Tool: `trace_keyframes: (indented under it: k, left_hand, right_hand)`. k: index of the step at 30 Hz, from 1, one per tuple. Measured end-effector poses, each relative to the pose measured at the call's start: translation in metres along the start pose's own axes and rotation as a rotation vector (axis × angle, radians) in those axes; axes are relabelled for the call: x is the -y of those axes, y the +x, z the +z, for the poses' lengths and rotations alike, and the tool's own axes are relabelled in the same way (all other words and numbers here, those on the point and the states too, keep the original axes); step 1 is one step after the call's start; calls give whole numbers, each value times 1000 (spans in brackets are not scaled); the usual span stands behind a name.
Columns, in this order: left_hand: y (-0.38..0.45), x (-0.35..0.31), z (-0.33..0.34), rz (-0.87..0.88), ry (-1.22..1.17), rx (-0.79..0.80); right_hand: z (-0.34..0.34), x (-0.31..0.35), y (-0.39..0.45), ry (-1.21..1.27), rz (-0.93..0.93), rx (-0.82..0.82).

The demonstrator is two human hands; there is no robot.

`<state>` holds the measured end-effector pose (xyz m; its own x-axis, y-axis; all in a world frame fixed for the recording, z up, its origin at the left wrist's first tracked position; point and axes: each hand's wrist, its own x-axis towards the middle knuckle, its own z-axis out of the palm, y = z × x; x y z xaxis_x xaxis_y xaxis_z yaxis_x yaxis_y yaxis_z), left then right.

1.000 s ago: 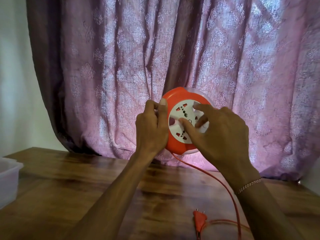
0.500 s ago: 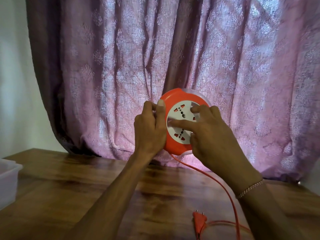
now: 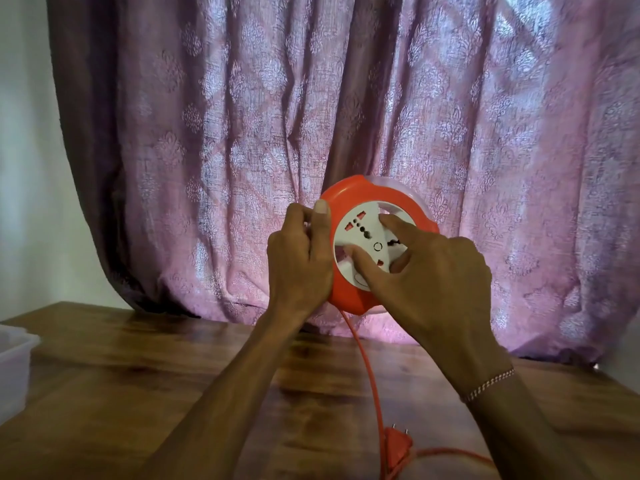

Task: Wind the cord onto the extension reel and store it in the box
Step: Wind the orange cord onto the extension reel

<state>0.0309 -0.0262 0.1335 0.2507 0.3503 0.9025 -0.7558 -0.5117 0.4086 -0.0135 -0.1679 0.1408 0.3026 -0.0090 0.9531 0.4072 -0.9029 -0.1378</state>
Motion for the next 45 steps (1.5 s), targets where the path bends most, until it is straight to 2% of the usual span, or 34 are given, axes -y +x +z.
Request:
trace_keyframes:
  k: [3,8,10,12,16,21,24,28,31,33,39,43,45]
  left_hand:
    - [0,-3,-1,-4,-23,-9]
    - [0,-10,-3,-16,-73,9]
    - [0,-8,-3,-13,-75,10]
    - [2,-4,-3,-1,-49,-4]
    - [3,0,-2,4,-34,-19]
    - [2,1,-1,9,-19,-8]
    - [1,0,-1,11,-25,3]
    - [0,0,1,6,-10,-4]
    - [0,1,1,7,7,-9]
    - [0,1,2,10,23,-3]
    - [-1,2,2,1,20,2]
    - [0,1,1,4,20,14]
    - [0,2,0,1,15,16]
  right_hand:
    - [-3,0,2,-49,-100,-49]
    - [-10,-3,4,18,-229,-128]
    - [-13,-9,7,41,-351,-32]
    - [-15,-13,9,40,-429,132]
    - [-11,-10,8,-113,-406,321]
    - [-6,-8,6,-149,-425,168]
    - [-7,-6,4,-159,-390,153]
    - [-8,-3,0,-102,-213,149]
    - [-4,1,-1,-62,-48,74]
    - [-1,2,-1,-30,-7,43]
    - [0,-7,3,-161,-110,12]
    - [-7,-12,7,-64,-230,-53]
    - [-10,-17,9,-2,-330,33]
